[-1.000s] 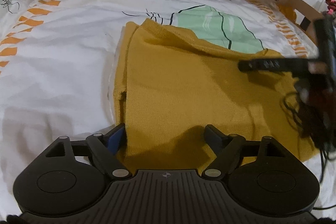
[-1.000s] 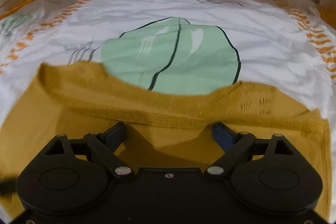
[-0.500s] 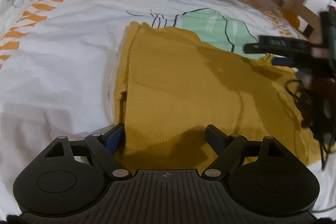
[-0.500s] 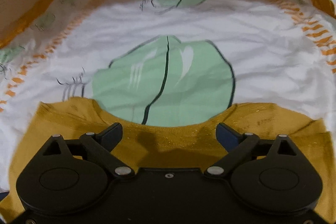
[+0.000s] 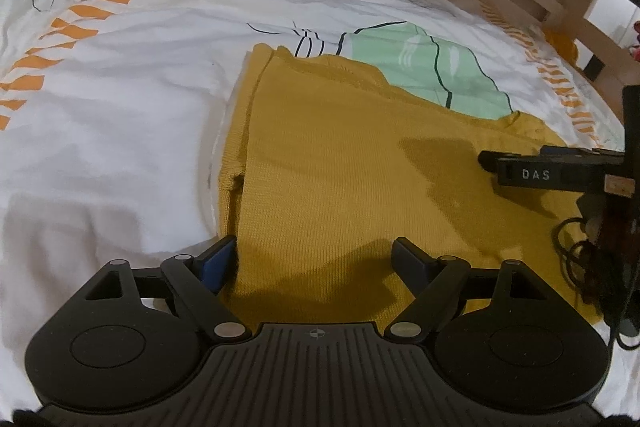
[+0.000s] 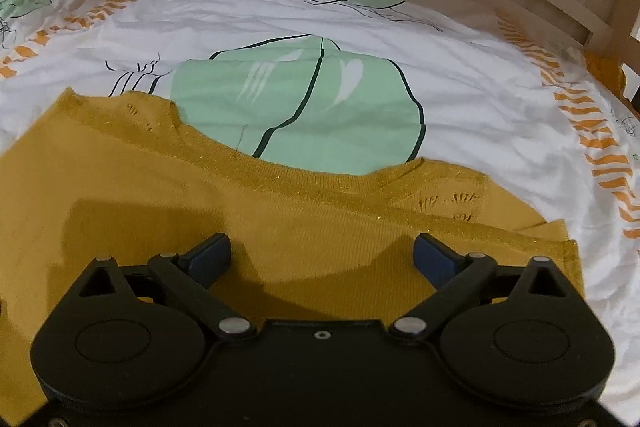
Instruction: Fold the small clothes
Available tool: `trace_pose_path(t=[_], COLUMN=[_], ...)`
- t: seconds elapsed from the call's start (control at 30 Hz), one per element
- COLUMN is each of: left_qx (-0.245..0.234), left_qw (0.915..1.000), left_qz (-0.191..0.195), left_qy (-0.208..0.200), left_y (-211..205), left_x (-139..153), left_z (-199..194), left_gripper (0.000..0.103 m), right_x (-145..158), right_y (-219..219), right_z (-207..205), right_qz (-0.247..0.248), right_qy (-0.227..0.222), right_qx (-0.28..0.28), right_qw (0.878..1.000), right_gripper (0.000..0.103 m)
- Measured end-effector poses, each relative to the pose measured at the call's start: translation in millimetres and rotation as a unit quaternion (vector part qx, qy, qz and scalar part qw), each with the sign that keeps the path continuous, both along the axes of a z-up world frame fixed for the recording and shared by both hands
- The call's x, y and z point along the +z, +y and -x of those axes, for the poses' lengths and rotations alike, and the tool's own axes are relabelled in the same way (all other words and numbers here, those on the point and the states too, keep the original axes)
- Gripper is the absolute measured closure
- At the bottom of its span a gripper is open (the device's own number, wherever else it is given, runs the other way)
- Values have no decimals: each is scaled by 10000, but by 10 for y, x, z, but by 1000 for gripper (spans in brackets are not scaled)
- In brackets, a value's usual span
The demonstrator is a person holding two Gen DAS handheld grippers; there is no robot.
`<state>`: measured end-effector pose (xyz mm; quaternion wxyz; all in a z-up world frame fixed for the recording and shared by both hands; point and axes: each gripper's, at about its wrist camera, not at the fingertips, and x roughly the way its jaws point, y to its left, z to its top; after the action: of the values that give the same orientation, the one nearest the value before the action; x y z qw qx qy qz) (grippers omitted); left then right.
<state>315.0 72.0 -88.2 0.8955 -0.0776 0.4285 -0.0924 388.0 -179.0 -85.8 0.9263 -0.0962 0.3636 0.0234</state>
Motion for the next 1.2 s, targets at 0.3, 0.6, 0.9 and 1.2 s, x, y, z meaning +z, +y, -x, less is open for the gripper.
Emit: trace_pose_path(t=[0.3, 0.6, 0.9, 1.2], left_qx=[-16, -11, -231, 349], left_qw=[10000, 9999, 9994, 9979], left_qz=[-73, -123, -238, -254], left_qy=[-22, -47, -46, -490], left_y=[-22, -35, -51, 106], left_x=[0, -3, 19, 232], left_z=[21, 27, 30, 40], left_gripper=[21, 21, 22, 22], right_x=[14, -82, 59, 244], right_y=[97, 117, -167, -1355], right_z=[397, 909, 1182, 1192], right_qz=[104, -239, -851, -1801], right_qy=[-107, -106, 8, -222], right_qx=[287, 282, 656, -875], right_qw=[9995, 9993, 9942, 9795], right_gripper=[5, 3, 1, 1])
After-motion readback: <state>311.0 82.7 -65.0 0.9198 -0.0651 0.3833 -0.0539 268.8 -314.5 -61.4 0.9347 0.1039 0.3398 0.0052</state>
